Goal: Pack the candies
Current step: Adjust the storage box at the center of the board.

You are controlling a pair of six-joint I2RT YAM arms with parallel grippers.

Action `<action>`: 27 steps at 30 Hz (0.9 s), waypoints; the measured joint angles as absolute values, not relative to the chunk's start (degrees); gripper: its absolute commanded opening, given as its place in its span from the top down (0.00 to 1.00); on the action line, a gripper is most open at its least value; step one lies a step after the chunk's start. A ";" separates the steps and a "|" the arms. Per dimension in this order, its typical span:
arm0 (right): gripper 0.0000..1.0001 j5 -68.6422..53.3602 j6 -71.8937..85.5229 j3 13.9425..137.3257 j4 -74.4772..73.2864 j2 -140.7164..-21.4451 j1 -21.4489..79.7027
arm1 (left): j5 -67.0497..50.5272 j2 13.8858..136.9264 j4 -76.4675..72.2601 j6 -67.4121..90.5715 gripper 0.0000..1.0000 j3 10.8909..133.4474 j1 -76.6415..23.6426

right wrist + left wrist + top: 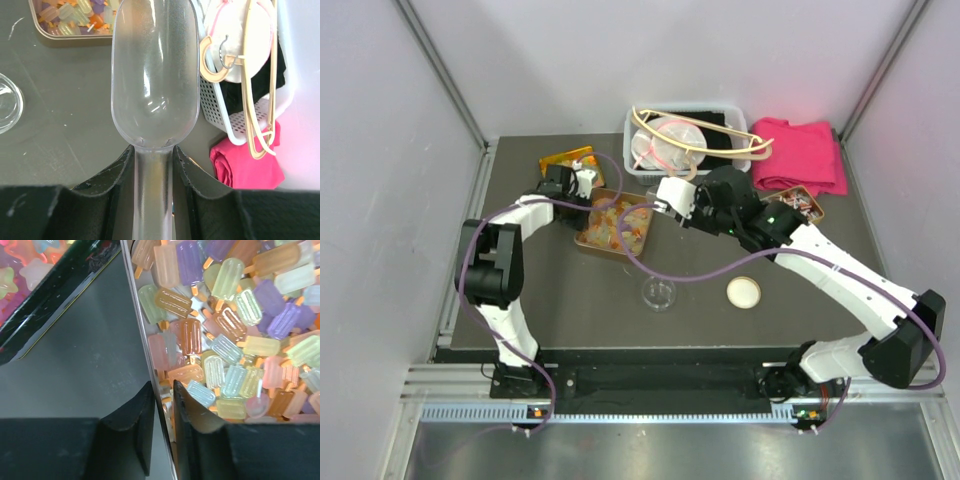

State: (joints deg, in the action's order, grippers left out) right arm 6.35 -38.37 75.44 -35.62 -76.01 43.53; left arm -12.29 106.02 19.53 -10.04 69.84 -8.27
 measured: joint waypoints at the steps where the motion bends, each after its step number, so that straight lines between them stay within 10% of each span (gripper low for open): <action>1: 1.00 6.37 -38.37 75.46 -35.62 -76.16 43.79 | -12.29 106.39 19.55 -10.04 0.80 69.84 -8.32; 7: 1.00 6.35 -38.39 75.96 -36.03 -77.34 44.23 | -11.00 107.50 20.14 -10.57 1.00 71.09 -8.29; 27: 1.00 6.07 -38.37 77.38 -36.86 -77.43 44.25 | -26.17 108.81 22.11 -9.80 1.00 71.37 -8.03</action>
State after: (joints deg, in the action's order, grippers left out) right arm 6.07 -38.37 77.38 -36.86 -77.43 44.25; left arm -26.17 108.81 22.11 -9.80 71.37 -8.03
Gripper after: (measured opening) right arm 0.285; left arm 0.031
